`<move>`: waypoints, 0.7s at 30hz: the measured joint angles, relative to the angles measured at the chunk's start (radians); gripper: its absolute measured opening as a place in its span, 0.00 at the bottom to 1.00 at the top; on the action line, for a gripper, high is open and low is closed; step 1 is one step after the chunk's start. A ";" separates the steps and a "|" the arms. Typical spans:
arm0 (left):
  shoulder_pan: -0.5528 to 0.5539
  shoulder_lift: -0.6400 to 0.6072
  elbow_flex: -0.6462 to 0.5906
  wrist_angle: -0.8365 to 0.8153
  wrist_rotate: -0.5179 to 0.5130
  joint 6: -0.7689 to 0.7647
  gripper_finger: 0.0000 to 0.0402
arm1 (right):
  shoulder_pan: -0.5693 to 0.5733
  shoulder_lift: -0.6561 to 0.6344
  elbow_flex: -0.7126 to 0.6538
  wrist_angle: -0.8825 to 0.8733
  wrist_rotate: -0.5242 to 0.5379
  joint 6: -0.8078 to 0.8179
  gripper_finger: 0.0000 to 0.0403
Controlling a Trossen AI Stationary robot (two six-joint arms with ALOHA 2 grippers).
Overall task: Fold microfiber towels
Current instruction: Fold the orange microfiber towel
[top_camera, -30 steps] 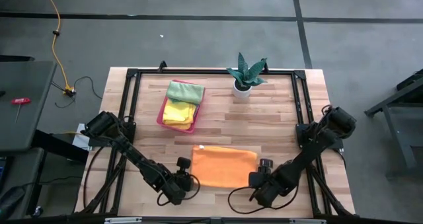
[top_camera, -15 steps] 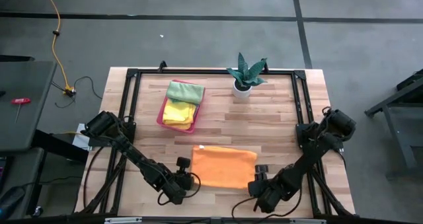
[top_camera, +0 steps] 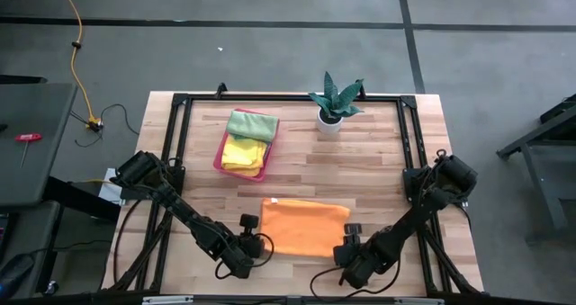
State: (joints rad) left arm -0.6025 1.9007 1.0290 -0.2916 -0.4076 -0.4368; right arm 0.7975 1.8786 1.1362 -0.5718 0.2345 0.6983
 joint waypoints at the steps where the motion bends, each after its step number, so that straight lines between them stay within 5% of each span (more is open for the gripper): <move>1: 0.000 0.000 0.000 0.000 0.000 -0.004 0.00 | 0.000 0.000 0.000 -0.001 0.002 0.002 0.45; 9: 0.001 -0.011 0.000 -0.024 0.066 -0.093 0.00 | -0.001 -0.001 0.001 -0.021 -0.056 0.069 0.03; 21: 0.086 -0.102 -0.002 -0.089 0.373 -0.053 0.00 | -0.038 -0.099 0.014 0.004 -0.156 0.106 0.01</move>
State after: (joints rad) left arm -0.5161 1.7982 1.0275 -0.3806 -0.0351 -0.4893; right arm 0.7598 1.7793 1.1500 -0.5674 0.0789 0.8040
